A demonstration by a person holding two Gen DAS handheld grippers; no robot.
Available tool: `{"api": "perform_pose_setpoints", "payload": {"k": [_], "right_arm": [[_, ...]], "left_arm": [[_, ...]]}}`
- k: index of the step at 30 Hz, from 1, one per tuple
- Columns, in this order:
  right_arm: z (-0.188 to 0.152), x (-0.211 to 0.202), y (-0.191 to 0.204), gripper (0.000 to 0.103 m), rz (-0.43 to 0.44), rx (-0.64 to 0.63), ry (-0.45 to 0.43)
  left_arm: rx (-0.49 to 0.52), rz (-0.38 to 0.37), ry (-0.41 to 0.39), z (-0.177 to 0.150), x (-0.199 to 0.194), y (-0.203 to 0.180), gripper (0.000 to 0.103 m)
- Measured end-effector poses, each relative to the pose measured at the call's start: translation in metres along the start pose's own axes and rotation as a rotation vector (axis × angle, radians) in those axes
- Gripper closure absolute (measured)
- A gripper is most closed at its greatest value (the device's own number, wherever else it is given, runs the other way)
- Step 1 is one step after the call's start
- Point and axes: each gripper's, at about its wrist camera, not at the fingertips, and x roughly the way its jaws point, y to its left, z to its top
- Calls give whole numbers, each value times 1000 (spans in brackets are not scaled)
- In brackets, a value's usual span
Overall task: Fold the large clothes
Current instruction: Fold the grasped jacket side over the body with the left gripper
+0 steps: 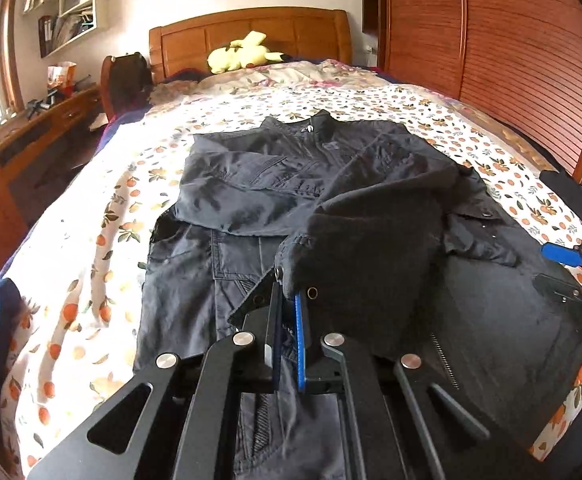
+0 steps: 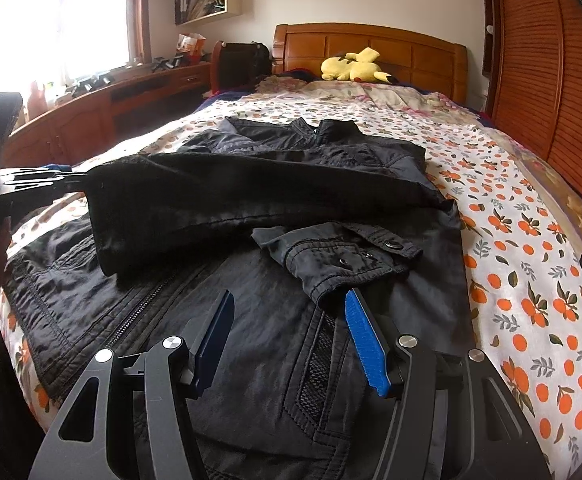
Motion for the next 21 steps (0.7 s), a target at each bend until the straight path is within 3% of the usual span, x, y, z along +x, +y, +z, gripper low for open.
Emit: {"api": "perform_pose_setpoints", "payload": {"k": [3, 6, 8, 10, 13, 21], "right_arm": [[0, 0, 0, 47, 0, -1, 0], [-1, 1, 1, 47, 0, -3, 2], [-1, 1, 1, 47, 1, -4, 2], [-1, 2, 1, 47, 0, -6, 5], [-2, 4, 1, 47, -1, -7, 9], [-5, 9, 0, 47, -8, -9, 21]], "left_arm": [[-1, 4, 1, -1, 1, 0, 96], [-6, 16, -13, -4, -1, 3, 80], [7, 46, -26, -8, -6, 2, 43], [13, 53, -49, -13, -13, 3, 24], [16, 67, -82, -22, -28, 3, 5], [-6, 66, -96, -54, -59, 12, 2]]}}
